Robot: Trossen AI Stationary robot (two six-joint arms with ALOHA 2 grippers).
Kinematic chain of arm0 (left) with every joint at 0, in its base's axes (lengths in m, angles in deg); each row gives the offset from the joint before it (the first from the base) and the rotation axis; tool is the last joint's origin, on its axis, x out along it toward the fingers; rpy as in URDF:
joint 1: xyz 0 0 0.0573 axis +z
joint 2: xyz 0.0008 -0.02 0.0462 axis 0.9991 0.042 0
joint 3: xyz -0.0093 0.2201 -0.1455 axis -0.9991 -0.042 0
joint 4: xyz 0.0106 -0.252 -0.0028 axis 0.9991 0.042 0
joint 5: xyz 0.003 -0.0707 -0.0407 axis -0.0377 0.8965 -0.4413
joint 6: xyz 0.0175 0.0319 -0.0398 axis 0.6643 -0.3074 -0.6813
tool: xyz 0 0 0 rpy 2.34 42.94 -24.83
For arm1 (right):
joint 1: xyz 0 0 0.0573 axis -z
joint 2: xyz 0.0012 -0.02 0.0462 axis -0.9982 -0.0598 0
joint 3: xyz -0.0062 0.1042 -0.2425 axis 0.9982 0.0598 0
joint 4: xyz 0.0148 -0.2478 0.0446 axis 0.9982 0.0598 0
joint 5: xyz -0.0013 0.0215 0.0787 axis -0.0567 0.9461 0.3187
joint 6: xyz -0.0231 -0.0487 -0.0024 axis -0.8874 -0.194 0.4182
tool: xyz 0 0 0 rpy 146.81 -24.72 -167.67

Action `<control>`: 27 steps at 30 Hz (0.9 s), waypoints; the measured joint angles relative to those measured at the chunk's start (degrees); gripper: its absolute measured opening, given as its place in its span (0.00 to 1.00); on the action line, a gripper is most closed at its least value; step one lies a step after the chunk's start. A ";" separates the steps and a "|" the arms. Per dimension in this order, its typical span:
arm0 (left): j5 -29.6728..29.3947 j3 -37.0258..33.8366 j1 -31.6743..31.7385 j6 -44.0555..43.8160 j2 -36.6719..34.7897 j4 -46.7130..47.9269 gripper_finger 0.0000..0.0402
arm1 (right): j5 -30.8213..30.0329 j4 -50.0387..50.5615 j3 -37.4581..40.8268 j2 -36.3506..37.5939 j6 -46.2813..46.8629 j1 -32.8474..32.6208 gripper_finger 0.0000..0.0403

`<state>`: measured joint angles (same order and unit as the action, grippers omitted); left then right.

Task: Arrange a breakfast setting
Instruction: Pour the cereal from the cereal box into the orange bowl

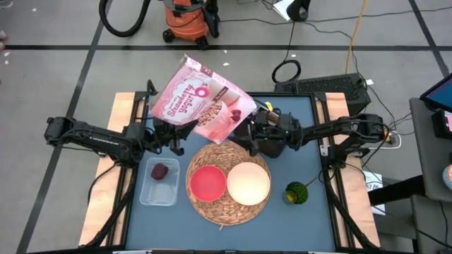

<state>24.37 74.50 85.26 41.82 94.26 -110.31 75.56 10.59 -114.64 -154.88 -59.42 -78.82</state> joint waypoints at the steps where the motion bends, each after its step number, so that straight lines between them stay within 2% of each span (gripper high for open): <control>1: 0.08 0.01 0.01 -0.01 -0.01 -0.05 0.01 | 0.58 -0.17 -0.35 0.01 -0.65 -0.04 0.78; 14: 1.05 0.01 -0.01 0.90 -0.02 0.02 0.01 | 0.27 0.80 -3.39 -0.26 -1.74 -0.68 0.78; 22: 1.08 0.01 -0.04 0.90 -0.02 -0.21 0.01 | 0.20 -3.46 -8.21 -8.21 -5.24 -2.61 0.78; 27: 1.23 0.01 -0.04 0.99 -0.07 -0.15 0.01 | 0.31 -7.52 -9.20 -10.23 -5.62 -2.63 0.78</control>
<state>25.60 74.52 85.22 42.81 94.19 -110.46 75.87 3.06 -123.84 -165.10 -65.03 -81.45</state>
